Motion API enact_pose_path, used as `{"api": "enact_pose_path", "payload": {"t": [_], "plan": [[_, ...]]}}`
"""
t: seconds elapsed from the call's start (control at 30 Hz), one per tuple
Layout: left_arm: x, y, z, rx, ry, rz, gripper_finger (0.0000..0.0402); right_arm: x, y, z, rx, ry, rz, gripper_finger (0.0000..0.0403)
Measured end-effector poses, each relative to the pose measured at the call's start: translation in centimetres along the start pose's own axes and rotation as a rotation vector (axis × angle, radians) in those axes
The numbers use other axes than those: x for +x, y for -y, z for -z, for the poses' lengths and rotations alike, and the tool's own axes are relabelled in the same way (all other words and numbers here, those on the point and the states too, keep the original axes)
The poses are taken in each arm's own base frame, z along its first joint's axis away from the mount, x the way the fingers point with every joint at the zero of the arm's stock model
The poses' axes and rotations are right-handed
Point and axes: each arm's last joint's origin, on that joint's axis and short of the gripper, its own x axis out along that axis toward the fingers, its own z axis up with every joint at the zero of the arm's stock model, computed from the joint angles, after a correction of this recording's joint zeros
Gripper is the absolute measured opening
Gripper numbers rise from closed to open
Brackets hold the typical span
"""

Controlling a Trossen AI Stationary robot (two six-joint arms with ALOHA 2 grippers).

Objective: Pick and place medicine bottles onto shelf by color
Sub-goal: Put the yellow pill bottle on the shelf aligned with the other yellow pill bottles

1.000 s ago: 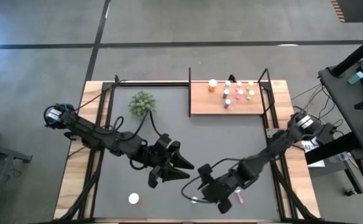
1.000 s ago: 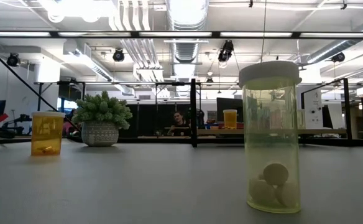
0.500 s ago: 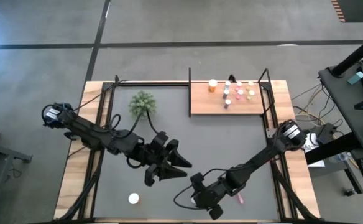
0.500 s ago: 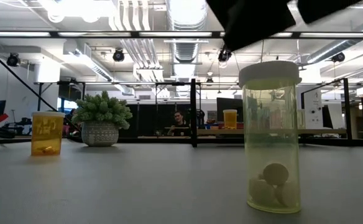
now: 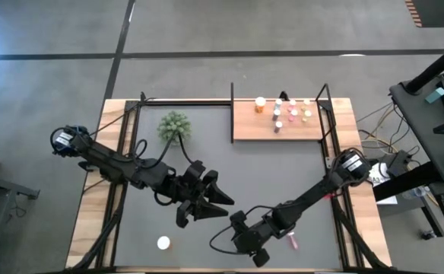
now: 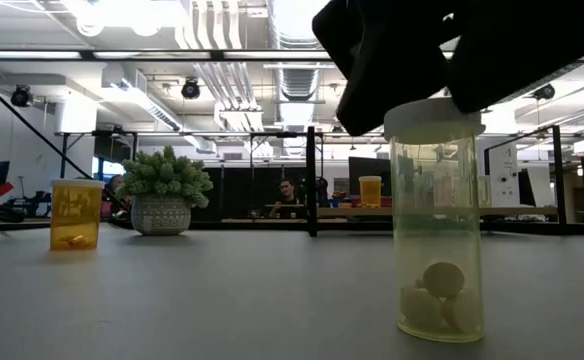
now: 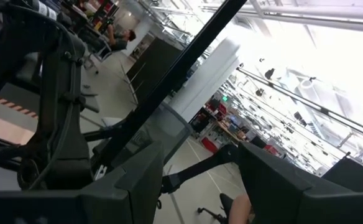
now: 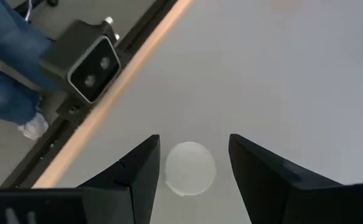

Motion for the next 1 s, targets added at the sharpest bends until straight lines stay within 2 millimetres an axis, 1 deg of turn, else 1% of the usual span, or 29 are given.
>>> {"api": "enact_pose_path", "payload": {"t": [0.13, 0.33, 0.47, 0.73, 1.0], "plan": [[0.0, 0.0, 0.0, 0.000, -0.001, 0.000, 0.0190, 0.1, 0.3, 0.4, 0.029, -0.026, 0.004, 0.0183], [0.0, 0.0, 0.0, 0.000, -0.001, -0.001, 0.0190, 0.4, 0.6, 1.6, 0.073, -0.065, 0.004, 0.0178], [0.0, 0.0, 0.0, -0.001, -0.001, 0.000, 0.0190, 0.4, 0.5, 1.9, 0.078, -0.072, -0.012, 0.0161], [0.0, 0.0, 0.0, 0.001, 0.000, -0.001, 0.0190, 0.4, 0.5, 1.9, 0.077, -0.068, -0.032, 0.0113], [0.0, 0.0, 0.0, 0.001, 0.001, -0.003, 0.0190, 0.3, 0.5, 1.9, 0.077, -0.074, -0.036, 0.0106]]}}
